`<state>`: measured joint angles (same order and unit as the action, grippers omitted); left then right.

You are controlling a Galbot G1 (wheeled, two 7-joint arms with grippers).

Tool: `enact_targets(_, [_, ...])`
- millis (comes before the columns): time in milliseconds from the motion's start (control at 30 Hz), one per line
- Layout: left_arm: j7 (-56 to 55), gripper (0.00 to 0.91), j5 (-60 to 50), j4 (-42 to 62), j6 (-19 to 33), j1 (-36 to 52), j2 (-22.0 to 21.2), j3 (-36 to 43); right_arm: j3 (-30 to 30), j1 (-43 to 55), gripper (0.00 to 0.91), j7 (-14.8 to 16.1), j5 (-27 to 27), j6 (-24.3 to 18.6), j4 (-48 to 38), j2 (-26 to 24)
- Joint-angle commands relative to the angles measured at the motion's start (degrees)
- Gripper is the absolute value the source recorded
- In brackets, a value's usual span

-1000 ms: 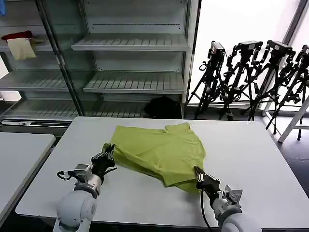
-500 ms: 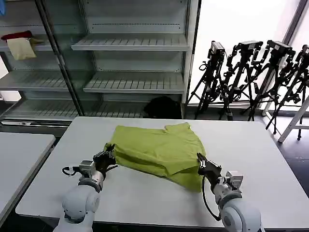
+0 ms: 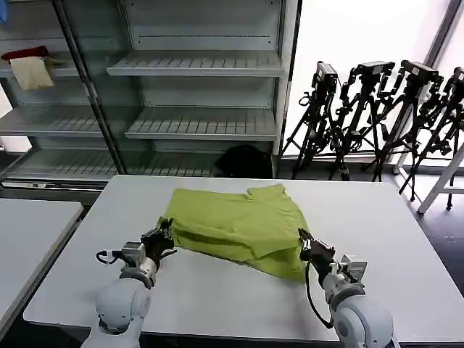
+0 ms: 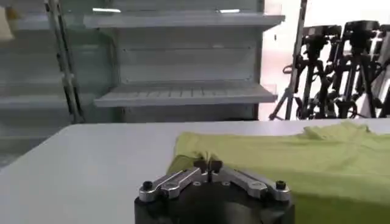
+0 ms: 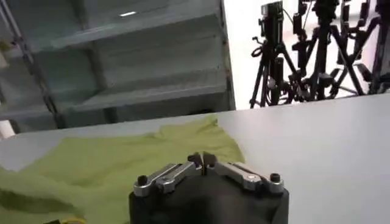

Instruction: Fold and organize the clothes.

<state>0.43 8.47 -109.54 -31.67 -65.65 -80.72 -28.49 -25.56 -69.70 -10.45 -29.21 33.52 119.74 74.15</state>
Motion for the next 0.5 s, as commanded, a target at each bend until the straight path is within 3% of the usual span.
enact_targets(33, [-0.01, 0.0, -0.29, 0.47, 0.14, 0.11, 0.01, -0.05, 0.06, 4.48, 0.0, -0.89, -0.89, -0.03, -3.69, -0.23])
enact_targets(367, [0.1, 0.0, -0.28, 0.32, 0.15, 0.4, 0.14, -0.17, 0.19, 7.75, 0.0, -0.4, -0.7, 0.07, -7.0, -0.48])
enact_targets(400, [0.1, 0.0, -0.28, 0.38, 0.16, 0.44, 0.08, -0.12, 0.24, 7.6, 0.786, 0.17, 0.01, 0.03, -7.35, -0.43])
enact_targets(433, [0.11, 0.0, -0.28, 0.42, 0.17, 0.51, 0.03, -0.07, 0.32, 7.53, 0.907, 0.4, 0.66, -0.04, -7.61, -0.33])
enact_targets(467, [0.13, 0.0, -0.29, 0.51, 0.18, 0.58, -0.08, 0.02, 0.27, 7.65, 0.877, 0.37, 0.49, -0.11, -7.79, -0.12])
enact_targets(500, [0.12, 0.0, -0.3, 0.55, 0.2, 0.61, -0.13, 0.08, 0.13, 7.87, 0.584, 0.16, 0.48, -0.11, -7.98, 0.04])
